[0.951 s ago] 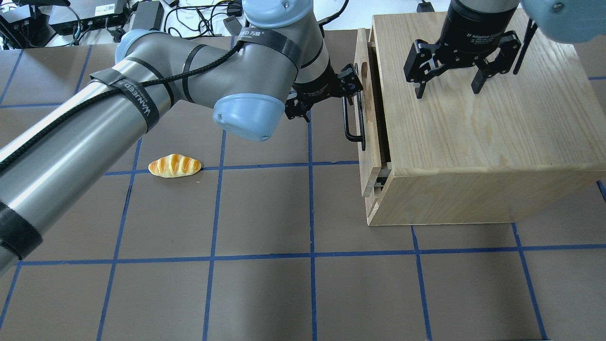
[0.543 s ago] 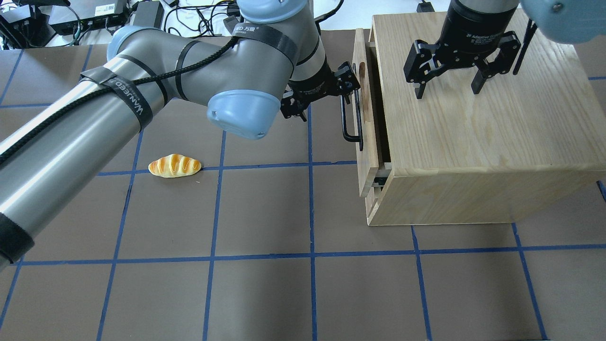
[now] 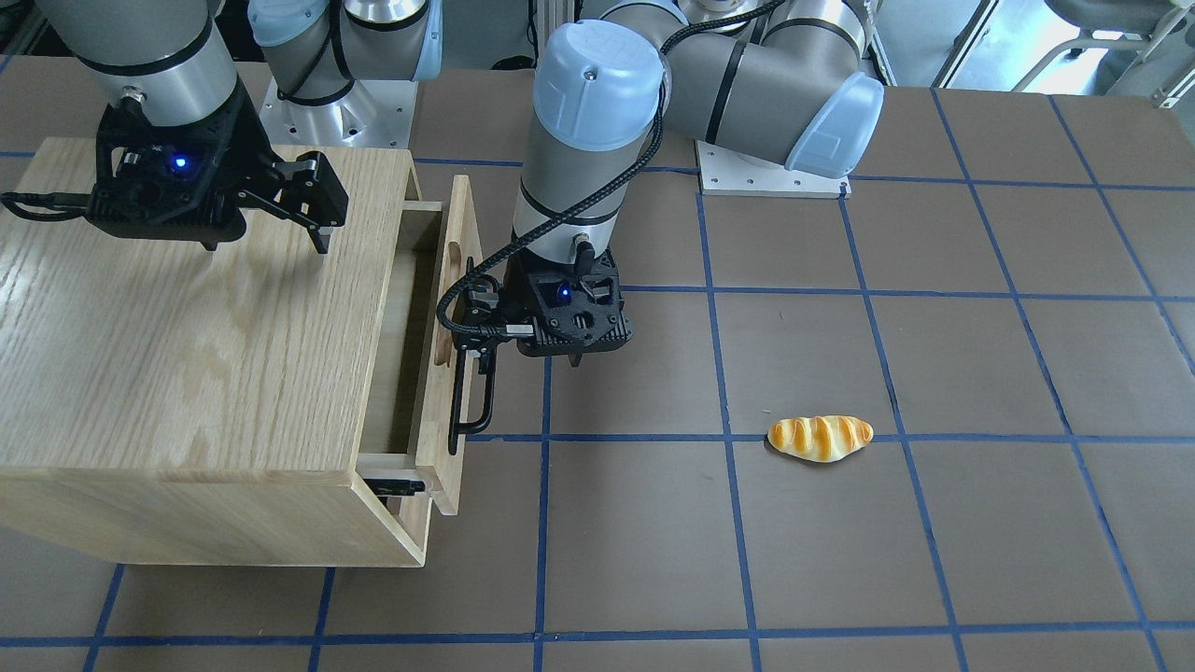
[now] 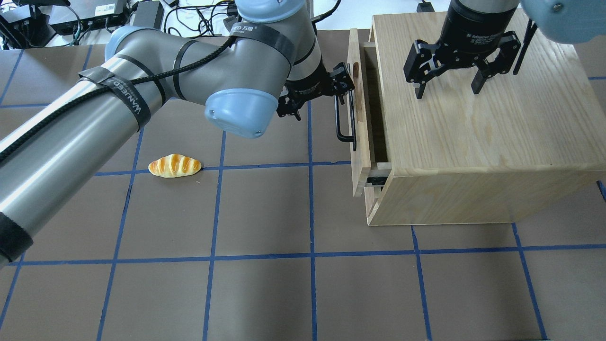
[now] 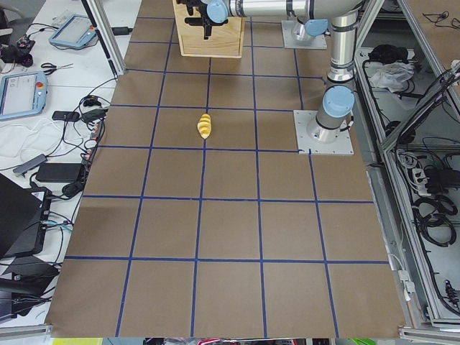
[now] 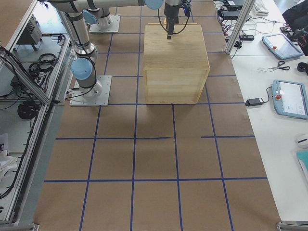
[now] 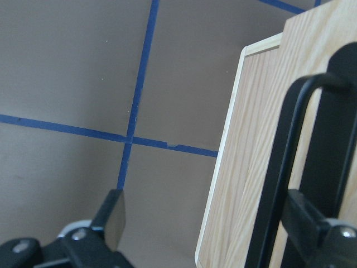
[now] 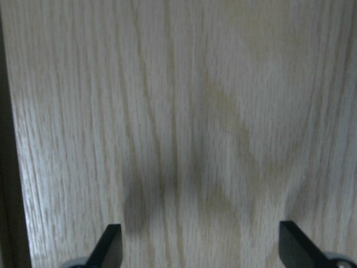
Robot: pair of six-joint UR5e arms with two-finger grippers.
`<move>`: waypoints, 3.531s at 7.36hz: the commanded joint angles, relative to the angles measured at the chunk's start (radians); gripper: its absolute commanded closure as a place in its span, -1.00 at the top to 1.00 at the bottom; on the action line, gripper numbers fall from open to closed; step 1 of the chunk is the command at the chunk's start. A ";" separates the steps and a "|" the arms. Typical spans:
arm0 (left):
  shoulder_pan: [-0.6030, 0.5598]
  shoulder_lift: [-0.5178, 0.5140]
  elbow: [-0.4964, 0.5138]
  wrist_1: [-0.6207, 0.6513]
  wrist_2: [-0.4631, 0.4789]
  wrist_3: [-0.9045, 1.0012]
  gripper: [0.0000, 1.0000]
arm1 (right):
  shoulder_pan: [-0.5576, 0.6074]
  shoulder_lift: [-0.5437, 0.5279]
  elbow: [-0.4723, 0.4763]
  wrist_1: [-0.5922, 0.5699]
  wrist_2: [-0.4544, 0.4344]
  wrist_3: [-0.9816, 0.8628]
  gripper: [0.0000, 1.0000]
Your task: Open upper drawer
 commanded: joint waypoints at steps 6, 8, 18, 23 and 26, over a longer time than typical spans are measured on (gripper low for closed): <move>0.053 0.007 0.000 -0.043 0.009 0.077 1.00 | -0.001 0.000 -0.001 0.000 0.000 0.000 1.00; 0.068 0.007 0.000 -0.054 0.009 0.106 1.00 | 0.000 0.000 -0.001 0.000 0.000 0.001 1.00; 0.127 0.042 0.001 -0.125 0.039 0.183 1.00 | 0.000 0.000 -0.001 0.000 0.000 0.001 1.00; 0.255 0.128 0.067 -0.276 0.029 0.254 1.00 | 0.000 0.000 -0.001 0.000 0.000 0.000 1.00; 0.375 0.177 0.067 -0.350 0.129 0.449 1.00 | 0.000 0.000 0.001 0.000 0.000 0.000 1.00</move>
